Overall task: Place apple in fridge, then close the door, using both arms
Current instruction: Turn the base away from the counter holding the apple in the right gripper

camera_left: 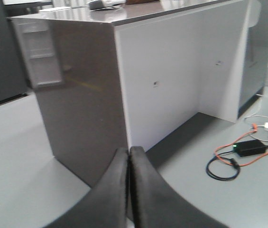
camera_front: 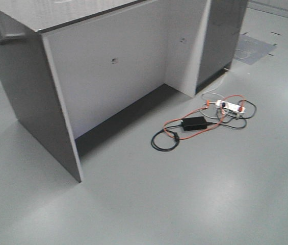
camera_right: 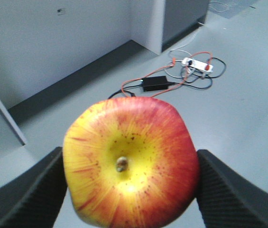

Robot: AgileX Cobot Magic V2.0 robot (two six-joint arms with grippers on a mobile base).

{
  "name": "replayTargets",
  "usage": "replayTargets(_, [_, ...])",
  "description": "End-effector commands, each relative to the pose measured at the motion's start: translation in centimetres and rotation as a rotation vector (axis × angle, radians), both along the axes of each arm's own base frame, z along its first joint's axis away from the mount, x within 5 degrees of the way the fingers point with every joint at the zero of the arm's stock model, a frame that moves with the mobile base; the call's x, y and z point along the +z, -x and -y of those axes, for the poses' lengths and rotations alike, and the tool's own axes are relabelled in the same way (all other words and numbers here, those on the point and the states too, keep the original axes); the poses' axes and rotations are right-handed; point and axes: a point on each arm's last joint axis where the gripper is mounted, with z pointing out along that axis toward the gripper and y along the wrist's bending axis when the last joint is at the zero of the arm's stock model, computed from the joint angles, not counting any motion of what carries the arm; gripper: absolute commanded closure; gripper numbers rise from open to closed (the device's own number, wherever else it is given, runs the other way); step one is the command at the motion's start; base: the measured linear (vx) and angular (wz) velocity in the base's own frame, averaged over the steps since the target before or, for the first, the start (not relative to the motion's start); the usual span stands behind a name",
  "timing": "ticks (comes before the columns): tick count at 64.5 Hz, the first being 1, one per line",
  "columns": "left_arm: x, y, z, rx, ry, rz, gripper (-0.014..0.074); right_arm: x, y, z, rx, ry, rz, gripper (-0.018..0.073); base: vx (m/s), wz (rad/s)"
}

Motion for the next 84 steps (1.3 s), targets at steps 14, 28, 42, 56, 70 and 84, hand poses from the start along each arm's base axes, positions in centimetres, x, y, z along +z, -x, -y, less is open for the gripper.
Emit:
replayTargets(14, [0.11, -0.02, 0.01, -0.002, 0.010, 0.067, 0.0602, 1.54, -0.18, 0.23, -0.031, 0.003, 0.098, 0.0334, 0.04, 0.33])
replayTargets(28, [0.11, -0.02, 0.01, -0.002, 0.010, 0.067, 0.0602, 1.54, -0.18, 0.23, -0.031, 0.003, 0.098, 0.0334, 0.03, 0.38])
replayTargets(42, [0.11, -0.02, 0.01, -0.002, 0.010, 0.067, 0.0602, 1.54, -0.18, 0.23, -0.031, 0.003, 0.098, 0.0334, 0.03, 0.47])
replayTargets(56, [0.11, -0.02, 0.01, -0.002, 0.010, 0.067, 0.0602, 1.54, -0.18, 0.23, -0.031, 0.003, 0.098, 0.0334, 0.02, 0.41])
replayTargets(70, [0.11, -0.02, 0.01, -0.002, 0.010, 0.067, 0.0602, 1.54, -0.18, 0.23, -0.031, 0.003, 0.098, 0.0334, 0.02, 0.27])
replayTargets(84, [0.11, -0.02, 0.01, -0.002, 0.010, 0.067, 0.0602, 1.54, -0.18, 0.23, -0.031, 0.003, 0.098, 0.0334, 0.02, 0.23])
